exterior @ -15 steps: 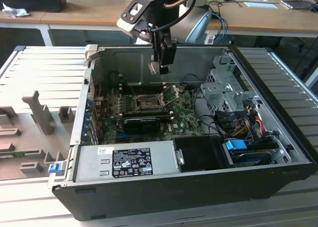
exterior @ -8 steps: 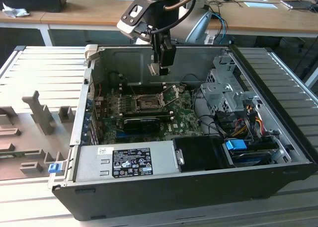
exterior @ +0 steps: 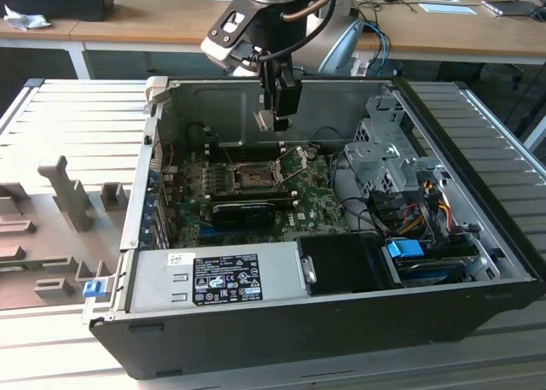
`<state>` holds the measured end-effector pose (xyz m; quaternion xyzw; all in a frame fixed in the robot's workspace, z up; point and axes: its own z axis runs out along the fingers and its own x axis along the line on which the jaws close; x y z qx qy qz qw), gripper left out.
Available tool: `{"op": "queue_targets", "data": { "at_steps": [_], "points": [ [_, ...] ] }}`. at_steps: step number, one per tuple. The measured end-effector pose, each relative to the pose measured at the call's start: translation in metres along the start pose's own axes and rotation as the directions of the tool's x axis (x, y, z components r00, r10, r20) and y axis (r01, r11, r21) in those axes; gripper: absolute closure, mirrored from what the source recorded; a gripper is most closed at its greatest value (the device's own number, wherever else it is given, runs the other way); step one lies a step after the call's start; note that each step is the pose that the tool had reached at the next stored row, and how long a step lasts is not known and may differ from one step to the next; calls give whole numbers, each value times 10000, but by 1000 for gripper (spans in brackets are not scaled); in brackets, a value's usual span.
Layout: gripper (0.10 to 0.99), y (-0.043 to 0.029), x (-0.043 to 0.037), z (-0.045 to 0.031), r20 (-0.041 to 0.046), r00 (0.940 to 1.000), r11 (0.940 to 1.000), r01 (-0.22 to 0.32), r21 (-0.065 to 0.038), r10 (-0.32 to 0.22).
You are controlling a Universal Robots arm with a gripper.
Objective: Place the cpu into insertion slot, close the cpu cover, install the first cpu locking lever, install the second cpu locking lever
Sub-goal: 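Place the cpu into insertion slot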
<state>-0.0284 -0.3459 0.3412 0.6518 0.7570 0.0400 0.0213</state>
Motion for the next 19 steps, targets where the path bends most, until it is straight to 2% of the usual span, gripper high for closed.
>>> {"op": "queue_targets", "data": {
  "at_steps": [19],
  "points": [
    [553, -5, -1, 51, 0, 10000, 10000, 0, 0, 0]
  ]
}}
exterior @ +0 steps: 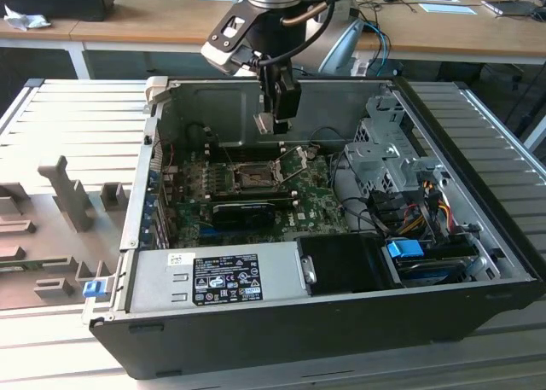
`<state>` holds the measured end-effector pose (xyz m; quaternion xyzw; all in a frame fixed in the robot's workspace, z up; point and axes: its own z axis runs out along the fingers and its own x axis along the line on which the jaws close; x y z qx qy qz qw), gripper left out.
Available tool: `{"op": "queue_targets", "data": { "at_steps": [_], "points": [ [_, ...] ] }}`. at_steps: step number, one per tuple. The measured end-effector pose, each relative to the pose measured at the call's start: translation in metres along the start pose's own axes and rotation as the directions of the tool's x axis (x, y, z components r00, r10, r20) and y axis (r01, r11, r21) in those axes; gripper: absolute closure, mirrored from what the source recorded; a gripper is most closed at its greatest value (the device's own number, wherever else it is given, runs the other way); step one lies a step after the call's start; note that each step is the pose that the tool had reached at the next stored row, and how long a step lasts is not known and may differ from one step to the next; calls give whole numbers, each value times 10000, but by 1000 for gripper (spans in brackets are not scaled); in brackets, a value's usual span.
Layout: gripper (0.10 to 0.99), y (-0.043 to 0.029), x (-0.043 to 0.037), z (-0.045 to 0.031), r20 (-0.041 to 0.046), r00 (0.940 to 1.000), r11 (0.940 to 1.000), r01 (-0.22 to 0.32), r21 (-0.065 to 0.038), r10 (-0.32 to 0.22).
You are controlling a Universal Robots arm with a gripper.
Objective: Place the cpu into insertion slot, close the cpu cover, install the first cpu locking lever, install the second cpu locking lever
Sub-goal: 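Place the cpu into insertion slot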
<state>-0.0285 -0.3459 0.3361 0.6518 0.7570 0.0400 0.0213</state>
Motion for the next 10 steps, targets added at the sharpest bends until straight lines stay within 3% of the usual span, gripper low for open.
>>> {"op": "queue_targets", "data": {
  "at_steps": [8, 10],
  "points": [
    [553, -4, -1, 33, 3, 10000, 10000, -19, 0, 19],
    [553, -5, -1, 41, 36, 9992, 9992, -398, -8, 398]
  ]
}}
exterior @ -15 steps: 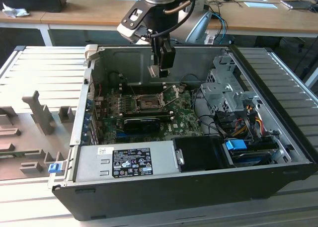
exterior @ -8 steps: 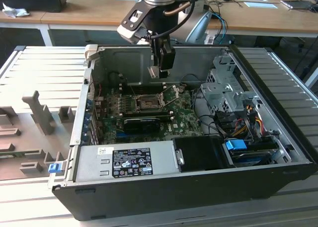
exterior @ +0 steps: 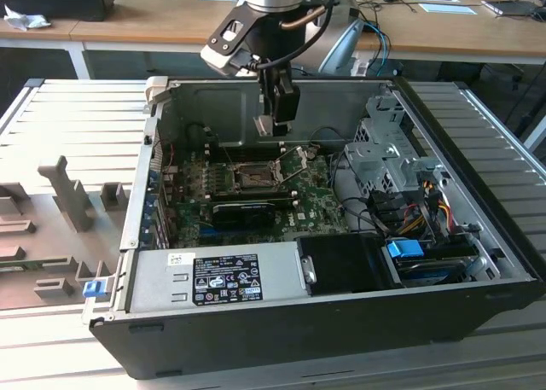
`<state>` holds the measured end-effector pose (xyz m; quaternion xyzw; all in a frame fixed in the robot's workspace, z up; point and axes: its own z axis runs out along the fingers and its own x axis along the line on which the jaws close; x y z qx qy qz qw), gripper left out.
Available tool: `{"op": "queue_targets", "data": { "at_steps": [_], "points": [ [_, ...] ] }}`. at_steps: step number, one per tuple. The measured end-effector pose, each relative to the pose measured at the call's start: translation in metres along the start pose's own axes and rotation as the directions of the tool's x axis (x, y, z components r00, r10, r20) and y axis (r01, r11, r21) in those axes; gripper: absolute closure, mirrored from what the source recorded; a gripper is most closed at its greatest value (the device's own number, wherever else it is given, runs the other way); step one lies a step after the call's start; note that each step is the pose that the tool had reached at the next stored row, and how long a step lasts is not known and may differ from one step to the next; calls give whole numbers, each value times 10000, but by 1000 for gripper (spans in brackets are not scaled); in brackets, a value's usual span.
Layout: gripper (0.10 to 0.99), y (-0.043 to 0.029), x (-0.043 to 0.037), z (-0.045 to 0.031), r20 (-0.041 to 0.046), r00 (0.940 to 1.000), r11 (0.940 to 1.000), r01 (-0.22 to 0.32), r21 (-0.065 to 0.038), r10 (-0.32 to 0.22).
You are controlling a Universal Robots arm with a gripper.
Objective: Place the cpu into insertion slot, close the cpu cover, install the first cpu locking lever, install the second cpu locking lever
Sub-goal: 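Place the cpu into insertion slot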
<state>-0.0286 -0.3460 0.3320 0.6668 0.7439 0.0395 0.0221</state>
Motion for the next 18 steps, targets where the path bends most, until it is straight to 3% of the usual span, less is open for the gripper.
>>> {"op": "queue_targets", "data": {
  "at_steps": [11, 15, 18],
  "points": [
    [553, -6, 0, 59, 65, 9973, 9973, -730, -8, 730],
    [553, -8, 0, 75, 137, 9946, 9947, -1033, -18, 1033],
    [553, -15, -2, 156, 152, 9933, 9934, -1145, -20, 1145]
  ]
}}
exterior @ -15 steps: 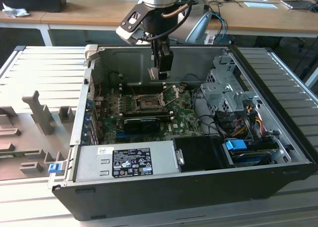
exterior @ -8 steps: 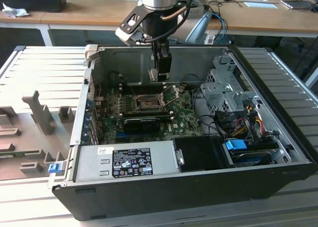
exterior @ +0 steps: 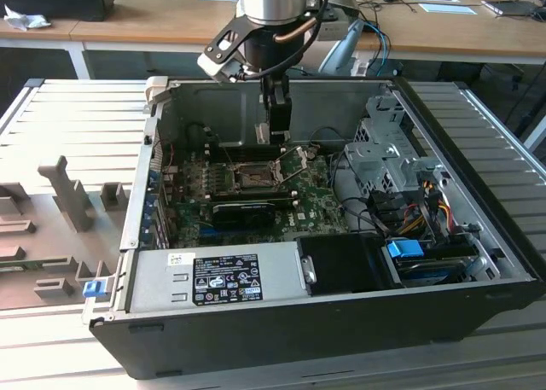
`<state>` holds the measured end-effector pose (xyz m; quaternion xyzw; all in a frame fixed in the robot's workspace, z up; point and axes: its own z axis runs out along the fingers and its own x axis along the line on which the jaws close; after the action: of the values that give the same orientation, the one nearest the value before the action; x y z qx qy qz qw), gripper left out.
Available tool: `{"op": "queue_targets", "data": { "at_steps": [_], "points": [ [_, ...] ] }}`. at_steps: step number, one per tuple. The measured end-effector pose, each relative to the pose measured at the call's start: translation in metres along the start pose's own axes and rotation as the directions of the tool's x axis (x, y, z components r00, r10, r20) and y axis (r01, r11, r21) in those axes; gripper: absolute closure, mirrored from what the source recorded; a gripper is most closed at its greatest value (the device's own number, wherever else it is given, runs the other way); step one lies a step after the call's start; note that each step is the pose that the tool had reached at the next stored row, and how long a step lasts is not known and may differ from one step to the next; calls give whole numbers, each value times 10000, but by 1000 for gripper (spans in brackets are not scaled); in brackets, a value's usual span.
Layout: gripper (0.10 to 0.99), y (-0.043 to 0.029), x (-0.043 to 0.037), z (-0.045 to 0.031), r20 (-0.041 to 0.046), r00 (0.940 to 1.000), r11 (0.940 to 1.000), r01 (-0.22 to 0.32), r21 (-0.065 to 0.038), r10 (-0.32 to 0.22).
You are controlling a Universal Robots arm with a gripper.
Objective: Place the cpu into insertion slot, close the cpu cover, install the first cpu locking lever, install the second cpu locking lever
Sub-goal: 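Place the cpu into insertion slot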
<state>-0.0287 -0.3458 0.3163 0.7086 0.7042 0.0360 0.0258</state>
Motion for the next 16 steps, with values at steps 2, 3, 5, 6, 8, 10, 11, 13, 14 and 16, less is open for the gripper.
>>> {"op": "queue_targets", "data": {
  "at_steps": [2, 3, 5, 6, 8, 10, 11, 13, 14, 16],
  "points": [
    [553, -4, 3, 39, -1, 10000, 10000, 5, -1, -5],
    [553, -7, 5, 69, -5, 10000, 10000, 56, 0, -56],
    [553, -11, 6, 104, -10, 9999, 9999, 125, 1, -125],
    [553, -14, 6, 125, -11, 9999, 9999, 136, 1, -136],
    [553, -23, 5, 165, -12, 9999, 9999, 137, -2, -137],
    [553, -26, 5, 187, -12, 9999, 9999, 140, -2, -140],
    [553, -31, 5, 199, -12, 9999, 9999, 138, -2, -138],
    [553, -36, 5, 221, -10, 9999, 9999, 140, 0, -140],
    [553, -39, 5, 224, -9, 9999, 9999, 138, 1, -138],
    [553, -44, 5, 237, -11, 9999, 9999, 139, 6, -139]
  ]
}}
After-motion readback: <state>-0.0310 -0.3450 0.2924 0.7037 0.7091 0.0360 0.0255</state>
